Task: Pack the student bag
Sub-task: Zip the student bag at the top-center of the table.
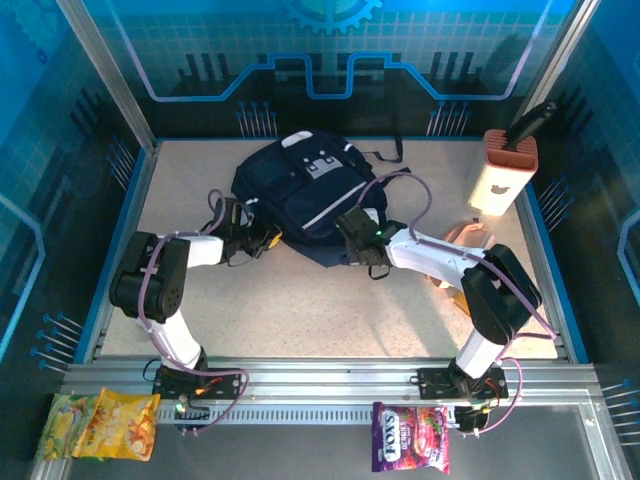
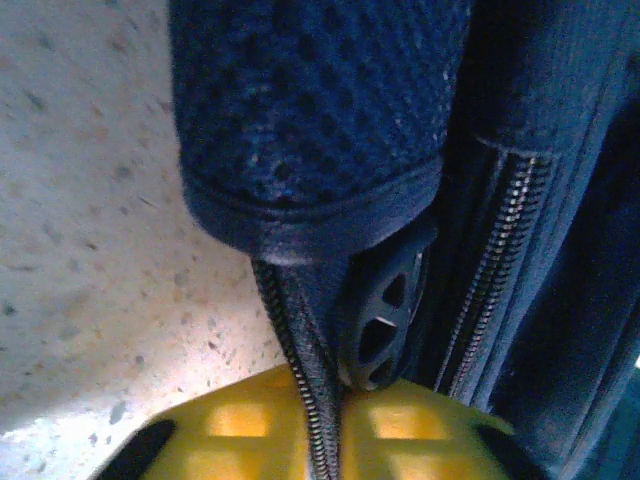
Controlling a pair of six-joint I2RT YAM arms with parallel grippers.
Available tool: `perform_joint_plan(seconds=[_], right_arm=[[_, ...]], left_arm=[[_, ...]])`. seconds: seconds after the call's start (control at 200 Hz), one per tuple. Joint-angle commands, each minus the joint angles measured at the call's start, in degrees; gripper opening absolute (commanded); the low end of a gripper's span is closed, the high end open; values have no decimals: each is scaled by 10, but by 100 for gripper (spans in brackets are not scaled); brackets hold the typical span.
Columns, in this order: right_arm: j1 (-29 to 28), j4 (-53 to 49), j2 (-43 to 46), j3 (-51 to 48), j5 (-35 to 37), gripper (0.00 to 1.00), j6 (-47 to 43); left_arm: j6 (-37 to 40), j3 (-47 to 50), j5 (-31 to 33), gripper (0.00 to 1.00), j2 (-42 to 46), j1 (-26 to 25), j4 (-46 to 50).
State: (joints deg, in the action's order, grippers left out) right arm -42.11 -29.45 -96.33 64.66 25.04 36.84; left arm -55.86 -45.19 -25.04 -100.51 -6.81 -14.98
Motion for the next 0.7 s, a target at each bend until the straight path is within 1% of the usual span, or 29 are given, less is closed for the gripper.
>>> perform_joint_plan(seconds=[0.0,0.04,0.08,0.2,0.3,0.395,0.5,0.6,0.69], right_arm=[[-41,-9,-9,58,-27,0,-44],[-53,-13,-13,77,-27,0,-55],[-64,-16,-18,100,-29,0,-63],[-86,-16,-42,159,-61,0,-80],[-103,-9,-74,202,-99,0,-79],[-117,6,-107,234,-133,0,-71],[-130,31,-141,257,-174,0,-52],[-140,53,-169,272,-216,0,-34],[-147,72,-187,276,-247,0,-20]], left_arm=[[45,-15,36,33,54,21,47],[54,-7,47,43,80,28,59],[63,-3,63,49,107,35,83],[96,8,120,61,193,44,168],[99,30,159,71,262,45,220],[86,56,183,75,315,45,259],[71,76,189,76,355,45,298],[51,83,183,76,364,45,329],[42,85,159,76,350,45,330]])
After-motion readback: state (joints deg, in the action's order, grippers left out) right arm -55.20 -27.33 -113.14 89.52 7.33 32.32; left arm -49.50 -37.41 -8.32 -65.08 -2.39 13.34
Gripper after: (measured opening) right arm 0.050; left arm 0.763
